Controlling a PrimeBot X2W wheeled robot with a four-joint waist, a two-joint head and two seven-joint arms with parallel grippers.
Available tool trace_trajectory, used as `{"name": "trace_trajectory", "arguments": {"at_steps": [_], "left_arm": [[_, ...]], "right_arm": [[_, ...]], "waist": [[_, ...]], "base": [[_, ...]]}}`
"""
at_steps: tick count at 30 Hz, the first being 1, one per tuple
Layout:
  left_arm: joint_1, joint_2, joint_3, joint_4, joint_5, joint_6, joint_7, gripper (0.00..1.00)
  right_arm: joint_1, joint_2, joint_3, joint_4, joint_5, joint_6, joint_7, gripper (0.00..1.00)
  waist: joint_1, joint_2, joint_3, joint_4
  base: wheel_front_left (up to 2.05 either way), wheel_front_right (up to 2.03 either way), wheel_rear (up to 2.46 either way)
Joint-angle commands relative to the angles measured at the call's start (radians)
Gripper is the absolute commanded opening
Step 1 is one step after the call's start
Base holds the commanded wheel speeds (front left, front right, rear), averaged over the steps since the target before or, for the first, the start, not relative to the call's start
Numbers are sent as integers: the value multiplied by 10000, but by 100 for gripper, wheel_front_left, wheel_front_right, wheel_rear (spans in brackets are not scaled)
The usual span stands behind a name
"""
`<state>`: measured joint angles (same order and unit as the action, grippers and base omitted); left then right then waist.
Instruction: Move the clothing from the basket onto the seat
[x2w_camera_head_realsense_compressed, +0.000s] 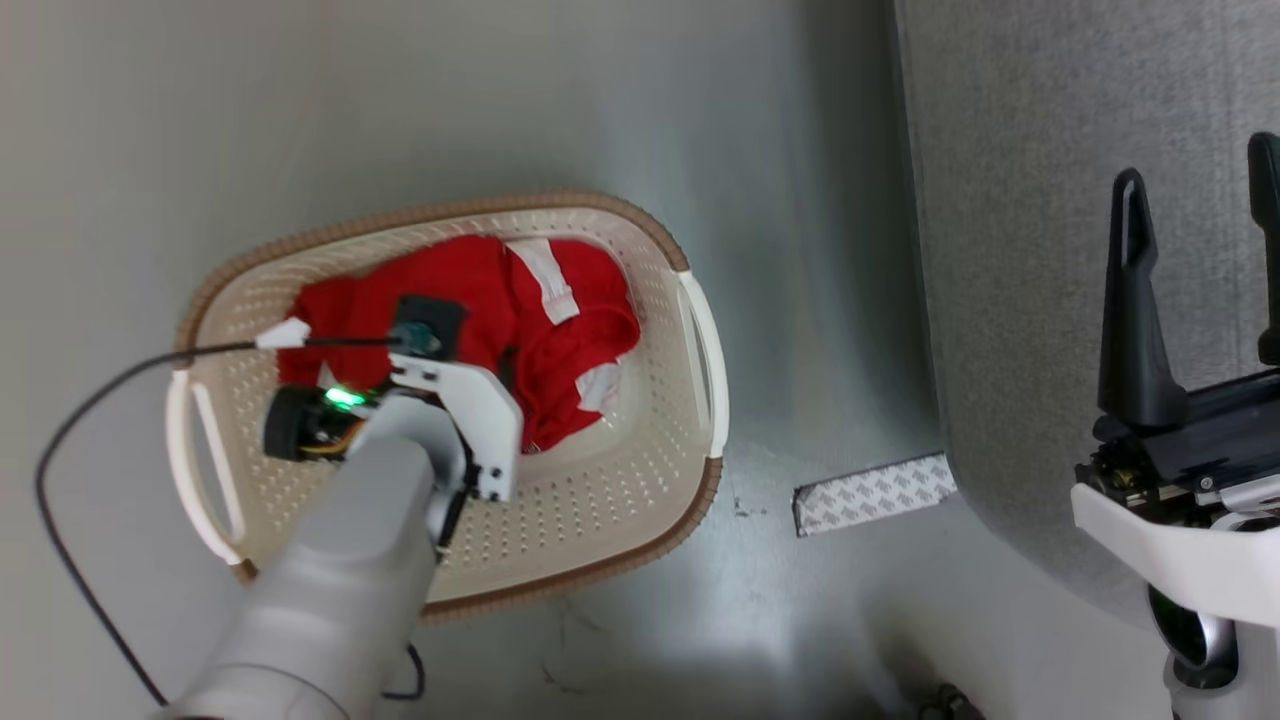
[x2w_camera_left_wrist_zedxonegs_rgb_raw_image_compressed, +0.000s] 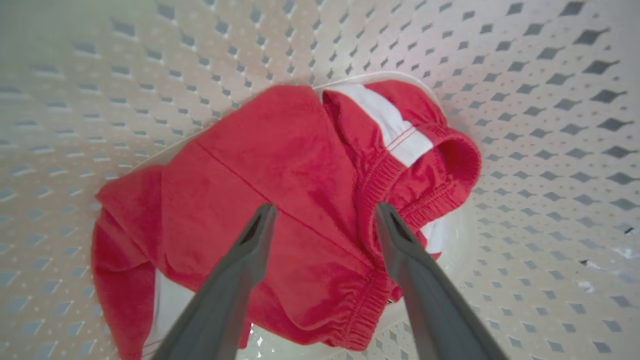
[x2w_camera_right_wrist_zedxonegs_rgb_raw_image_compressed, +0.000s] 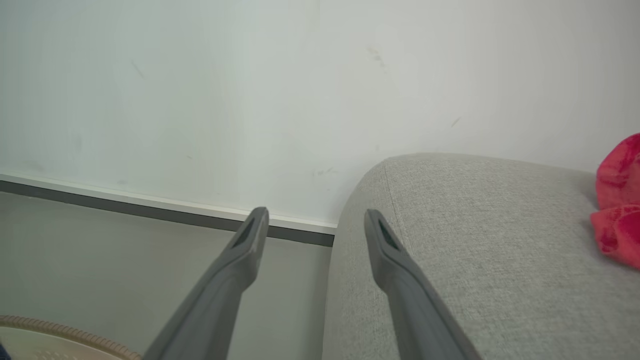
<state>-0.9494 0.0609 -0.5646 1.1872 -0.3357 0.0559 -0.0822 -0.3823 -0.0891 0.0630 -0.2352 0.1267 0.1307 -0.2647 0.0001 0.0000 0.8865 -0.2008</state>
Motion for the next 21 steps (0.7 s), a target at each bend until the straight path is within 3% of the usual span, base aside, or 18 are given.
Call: {"name": "trace_trajectory", "arguments": {"at_steps": [1, 21], "left_arm": [[-293, 188, 0, 221, -60, 151, -37, 100], [-1454, 790, -309, 851, 150, 657, 61, 100]], "right_arm": [[-130, 67, 159, -205, 101, 0, 4, 100], [-237, 284, 887, -94, 277, 0, 8, 100]], "waist": [[-1, 0, 441, -189], [-1, 0, 1646, -557]], "base": [[0, 0, 0], [0, 0, 0]]}}
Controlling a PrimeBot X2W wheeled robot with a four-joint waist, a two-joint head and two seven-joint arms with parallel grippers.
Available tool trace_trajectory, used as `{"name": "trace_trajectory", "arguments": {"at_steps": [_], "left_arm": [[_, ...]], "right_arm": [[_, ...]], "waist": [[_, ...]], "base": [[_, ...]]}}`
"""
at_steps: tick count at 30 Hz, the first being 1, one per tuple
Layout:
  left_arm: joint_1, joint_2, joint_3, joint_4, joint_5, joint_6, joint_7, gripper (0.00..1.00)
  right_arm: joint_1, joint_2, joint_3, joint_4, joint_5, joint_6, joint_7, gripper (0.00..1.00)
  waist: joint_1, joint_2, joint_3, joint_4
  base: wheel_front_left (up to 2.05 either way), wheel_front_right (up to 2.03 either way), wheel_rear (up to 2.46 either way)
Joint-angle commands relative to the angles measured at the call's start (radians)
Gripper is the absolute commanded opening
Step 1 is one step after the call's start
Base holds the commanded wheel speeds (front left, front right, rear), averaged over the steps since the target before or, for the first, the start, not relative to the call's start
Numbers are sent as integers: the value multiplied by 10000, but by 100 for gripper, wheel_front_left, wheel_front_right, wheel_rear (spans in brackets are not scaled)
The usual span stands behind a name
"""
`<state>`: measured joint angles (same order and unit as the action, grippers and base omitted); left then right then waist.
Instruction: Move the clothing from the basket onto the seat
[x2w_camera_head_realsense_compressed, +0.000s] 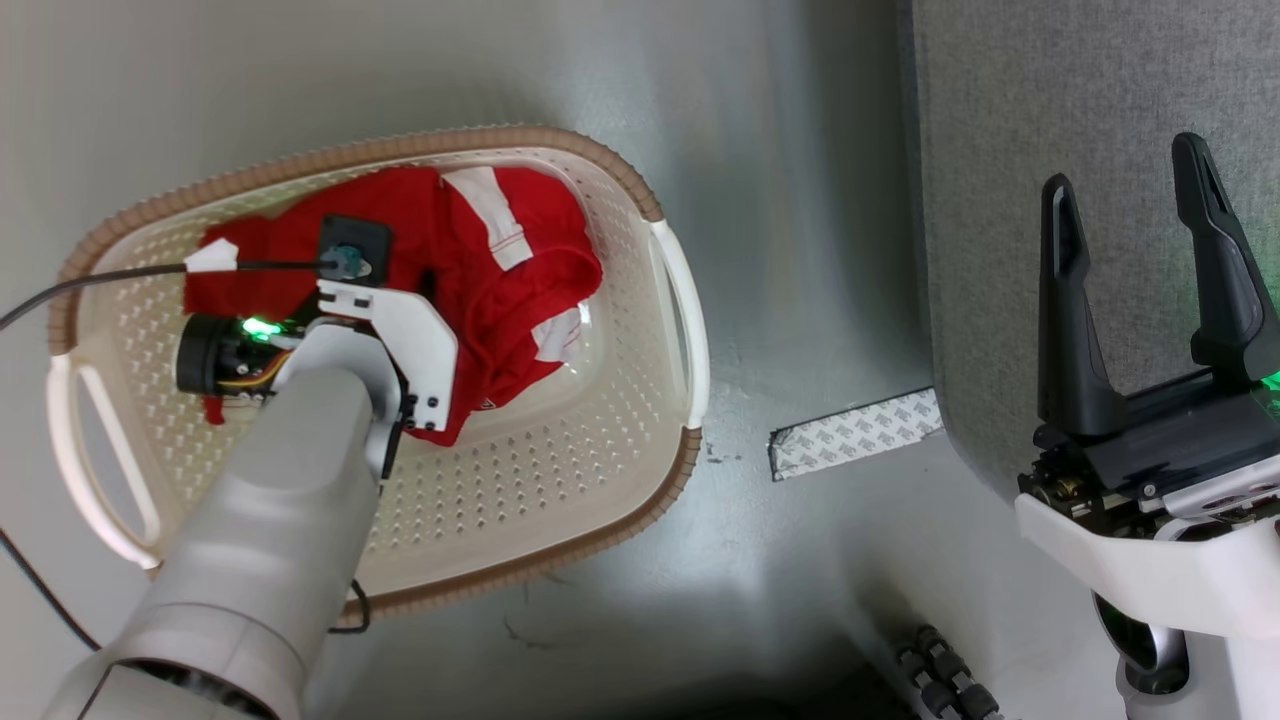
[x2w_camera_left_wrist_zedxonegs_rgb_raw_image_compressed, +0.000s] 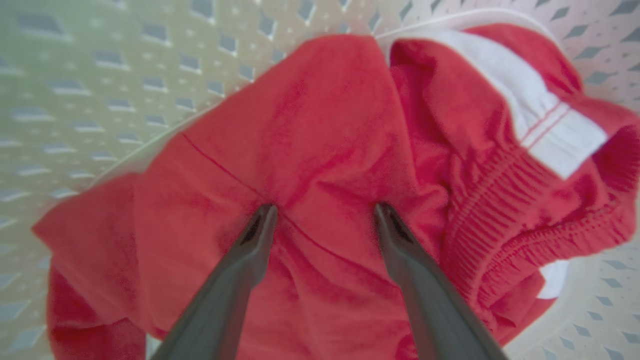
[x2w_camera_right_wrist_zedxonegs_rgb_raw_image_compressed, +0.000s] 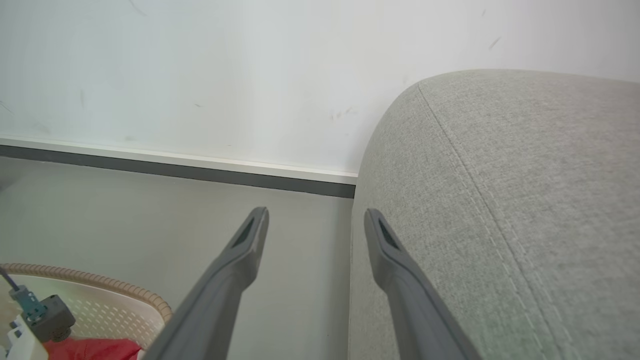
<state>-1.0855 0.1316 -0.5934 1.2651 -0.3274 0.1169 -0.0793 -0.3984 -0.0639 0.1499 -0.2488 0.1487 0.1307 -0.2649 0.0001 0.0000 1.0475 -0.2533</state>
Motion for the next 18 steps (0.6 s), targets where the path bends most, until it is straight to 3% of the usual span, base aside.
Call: {"name": "trace_trajectory", "arguments": {"at_steps": [1, 7, 8, 9, 10, 11, 12, 18], "left_arm": [[-115, 87, -62, 82, 88, 33, 68, 100], [-104, 140, -215, 138, 141, -64, 220, 100], [-35, 166, -307, 169, 180, -118, 284, 79], [-35, 166, -307, 169, 180, -118, 284, 79], [-20, 175, -331, 181, 162, -121, 277, 48], [4, 178, -340, 195, 131, -139, 285, 29], [40, 176, -384, 210, 142, -195, 344, 0], [138, 24, -529, 232, 125, -302, 179, 0]], "right_arm": [[-75, 39, 38, 41, 69, 0, 9, 100], [-37, 53, 119, 44, 168, 0, 13, 100], [-15, 48, 141, 60, 195, 0, 13, 100], [-15, 48, 141, 60, 195, 0, 13, 100], [-9, 42, 155, 66, 207, 0, 13, 100], [-9, 38, 165, 69, 214, 0, 13, 100], [-8, 38, 171, 71, 222, 0, 13, 100], [23, 7, 51, 208, 238, 0, 14, 100]], "waist": [[-1, 0, 69, -61], [-1, 0, 221, -206], [-1, 0, 276, -254], [-1, 0, 276, -254], [-1, 0, 301, -274], [-1, 0, 323, -293], [-1, 0, 339, -309], [-1, 0, 228, -221]], "base": [[0, 0, 0], [0, 0, 0], [0, 0, 0], [0, 0, 0], [0, 0, 0], [0, 0, 0], [0, 0, 0], [0, 0, 0]]}}
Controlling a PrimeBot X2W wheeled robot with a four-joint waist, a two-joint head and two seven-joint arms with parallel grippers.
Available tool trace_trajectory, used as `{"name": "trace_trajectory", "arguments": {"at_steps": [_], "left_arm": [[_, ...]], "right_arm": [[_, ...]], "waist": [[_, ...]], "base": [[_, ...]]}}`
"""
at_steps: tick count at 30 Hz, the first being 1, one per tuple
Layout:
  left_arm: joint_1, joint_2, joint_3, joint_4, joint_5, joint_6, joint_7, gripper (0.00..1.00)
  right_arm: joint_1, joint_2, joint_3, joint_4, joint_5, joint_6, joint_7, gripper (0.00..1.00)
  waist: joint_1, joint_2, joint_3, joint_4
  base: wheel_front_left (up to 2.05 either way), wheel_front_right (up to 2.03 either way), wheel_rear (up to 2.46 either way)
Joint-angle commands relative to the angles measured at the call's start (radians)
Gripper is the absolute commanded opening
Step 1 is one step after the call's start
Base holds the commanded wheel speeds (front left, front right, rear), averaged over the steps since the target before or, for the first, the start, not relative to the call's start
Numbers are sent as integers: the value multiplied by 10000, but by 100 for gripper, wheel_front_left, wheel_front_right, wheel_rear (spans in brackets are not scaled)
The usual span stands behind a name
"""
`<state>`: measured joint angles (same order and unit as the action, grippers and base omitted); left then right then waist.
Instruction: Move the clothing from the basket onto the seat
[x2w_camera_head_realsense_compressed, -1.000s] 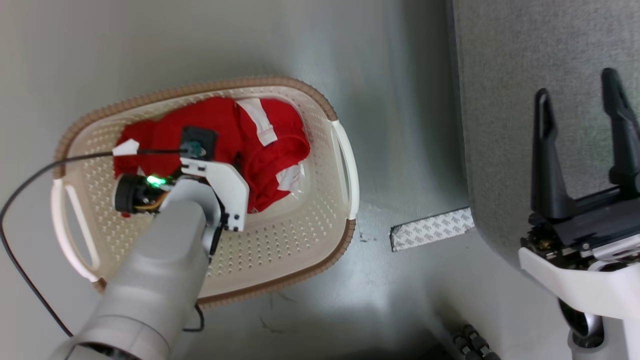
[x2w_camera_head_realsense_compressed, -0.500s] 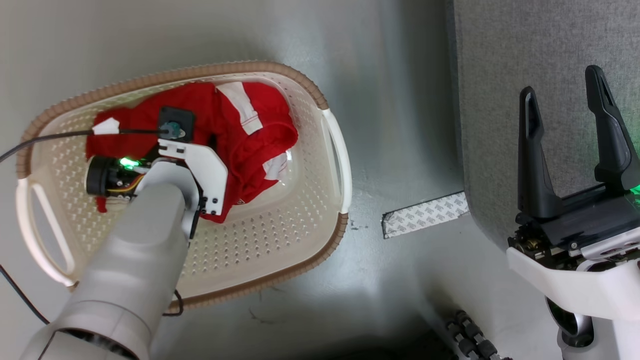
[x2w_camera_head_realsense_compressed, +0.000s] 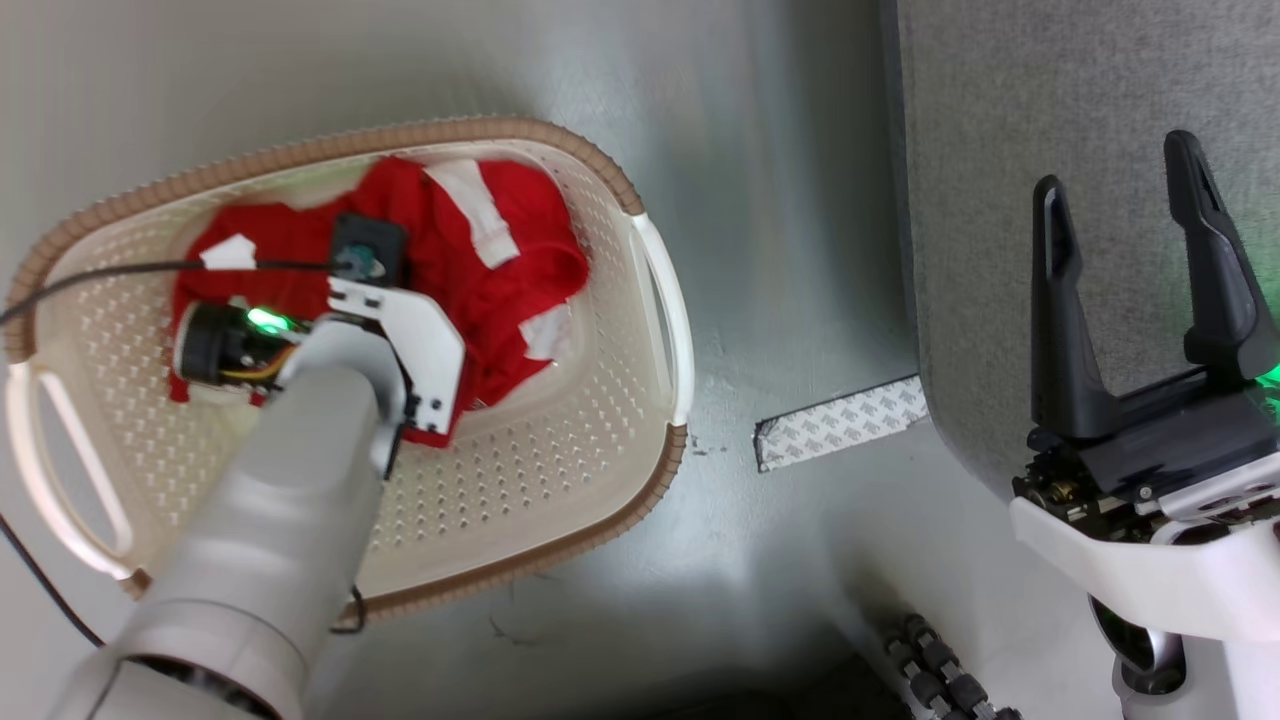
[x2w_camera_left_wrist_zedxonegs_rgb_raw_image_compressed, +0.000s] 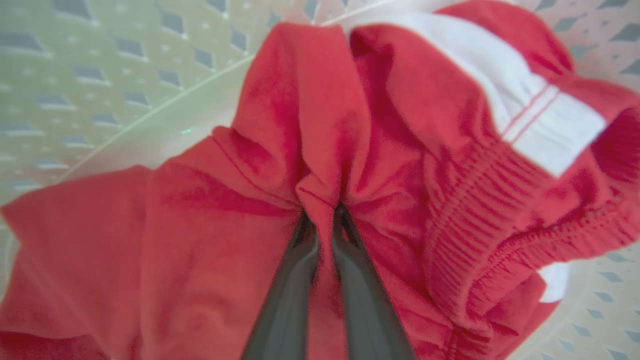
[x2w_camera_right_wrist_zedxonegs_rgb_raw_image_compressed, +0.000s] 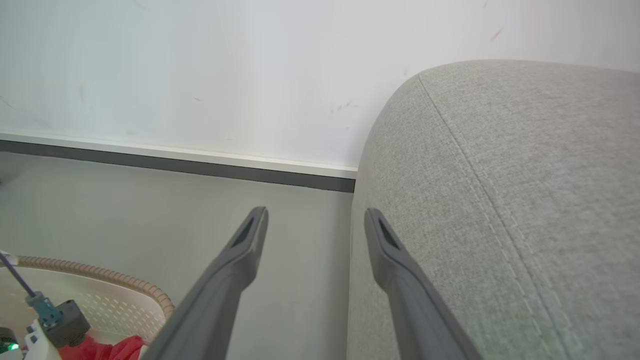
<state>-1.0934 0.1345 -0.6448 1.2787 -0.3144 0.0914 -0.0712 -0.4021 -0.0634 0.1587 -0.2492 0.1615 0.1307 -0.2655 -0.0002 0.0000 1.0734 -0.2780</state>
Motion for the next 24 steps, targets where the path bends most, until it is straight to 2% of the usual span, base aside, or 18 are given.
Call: {"name": "trace_trajectory", "arguments": {"at_steps": [1, 8, 15, 21, 24], "left_arm": [[224, -50, 1, 79, -57, -66, 2, 0], [621, -233, 15, 8, -250, -173, -936, 0], [1420, -572, 137, -353, -641, -410, -1716, 0], [2607, -765, 361, -1307, -1153, -561, -1939, 0], [3350, -796, 516, -2320, -1257, -495, -1940, 0]], "right_arm": [[46, -6, -32, 240, 114, 0, 20, 100], [78, -37, 48, 490, 82, 0, 14, 100], [690, -171, -314, 1228, -9, 0, 14, 100], [1572, -189, -703, 2013, 7, 0, 14, 100], [2101, -186, -862, 2388, 31, 0, 12, 100]], "waist": [[2, 0, -106, 65], [2, 0, -1067, 341], [2, 0, -2739, 993], [2, 0, -4466, 1609], [2, 0, -5374, 1837]], "base": [[0, 0, 0], [0, 0, 0], [0, 0, 0], [0, 0, 0], [0, 0, 0]]}}
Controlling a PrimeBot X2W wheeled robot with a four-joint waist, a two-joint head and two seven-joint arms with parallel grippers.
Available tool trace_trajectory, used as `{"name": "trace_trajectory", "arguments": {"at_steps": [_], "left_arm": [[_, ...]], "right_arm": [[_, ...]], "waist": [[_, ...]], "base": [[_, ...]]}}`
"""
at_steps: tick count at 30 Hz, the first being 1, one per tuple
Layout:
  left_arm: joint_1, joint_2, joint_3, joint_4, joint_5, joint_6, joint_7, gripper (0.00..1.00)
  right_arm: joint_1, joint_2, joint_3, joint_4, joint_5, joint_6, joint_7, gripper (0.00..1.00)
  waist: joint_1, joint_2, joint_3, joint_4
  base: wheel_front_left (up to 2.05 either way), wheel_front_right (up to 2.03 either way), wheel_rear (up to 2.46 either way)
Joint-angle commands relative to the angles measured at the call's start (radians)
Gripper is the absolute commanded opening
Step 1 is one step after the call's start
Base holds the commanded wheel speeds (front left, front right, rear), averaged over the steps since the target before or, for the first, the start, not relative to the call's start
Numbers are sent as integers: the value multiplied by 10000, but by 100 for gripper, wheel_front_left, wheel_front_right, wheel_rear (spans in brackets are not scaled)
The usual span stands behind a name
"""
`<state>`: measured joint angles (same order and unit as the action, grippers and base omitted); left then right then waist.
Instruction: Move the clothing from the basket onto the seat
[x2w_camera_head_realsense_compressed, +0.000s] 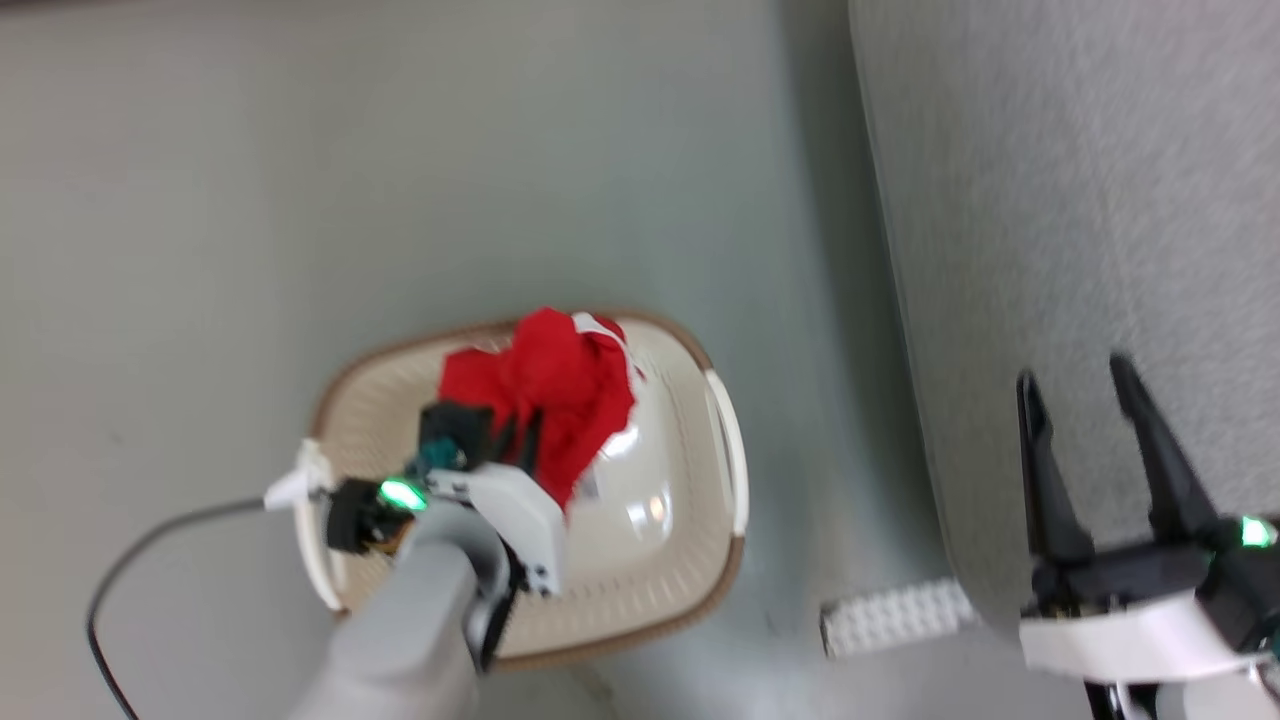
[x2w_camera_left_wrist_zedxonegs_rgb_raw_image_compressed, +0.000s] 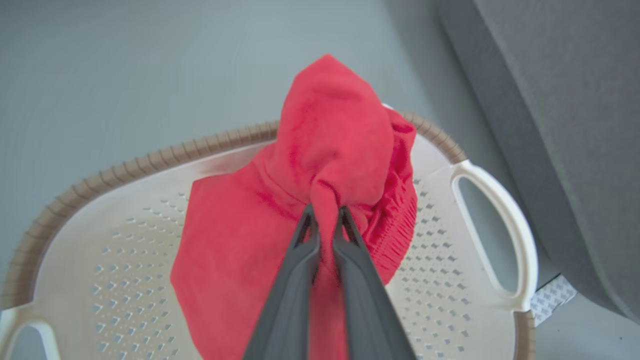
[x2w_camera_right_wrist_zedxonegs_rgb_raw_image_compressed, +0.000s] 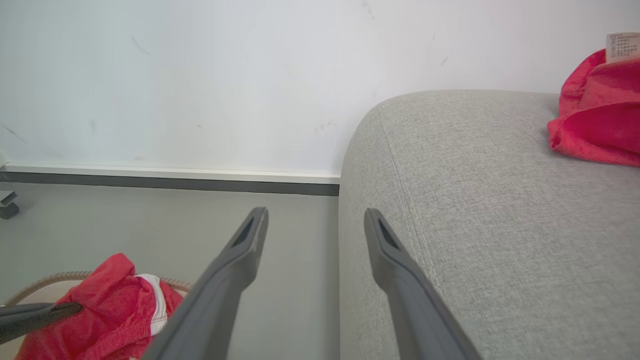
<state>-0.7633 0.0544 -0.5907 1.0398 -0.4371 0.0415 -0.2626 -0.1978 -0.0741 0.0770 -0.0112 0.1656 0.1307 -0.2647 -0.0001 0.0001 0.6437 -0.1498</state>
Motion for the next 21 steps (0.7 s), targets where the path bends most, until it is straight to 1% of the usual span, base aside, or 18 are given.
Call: {"name": "trace_trajectory", "arguments": {"at_steps": [1, 3, 9, 13, 21], "left_arm": [[378, 6, 47, -292, -50, 61, -19, 0], [1024, 23, 176, -1000, -36, 118, -17, 0], [2746, 318, 526, -2913, -4, 373, -18, 0], [3728, 642, 814, -4205, -53, 602, -18, 0], [5325, 1417, 1109, -6276, -151, 1038, -11, 0]], "right_arm": [[253, -76, -72, 124, -18, 0, 6, 100], [636, -71, -162, 365, -7, 0, 6, 100], [1646, -27, -383, 947, 21, 0, 6, 100], [2132, 13, -484, 1141, 30, 0, 6, 100], [2994, 19, -666, 1450, -57, 0, 6, 100]], "waist": [[1, -1, -1377, 626], [1, -1, -1953, 786], [1, -1, -3632, 1097], [1, -1, -4539, 1191], [1, -1, -5965, 1377]], "base": [[0, 0, 0], [0, 0, 0], [0, 0, 0], [0, 0, 0], [0, 0, 0]]}}
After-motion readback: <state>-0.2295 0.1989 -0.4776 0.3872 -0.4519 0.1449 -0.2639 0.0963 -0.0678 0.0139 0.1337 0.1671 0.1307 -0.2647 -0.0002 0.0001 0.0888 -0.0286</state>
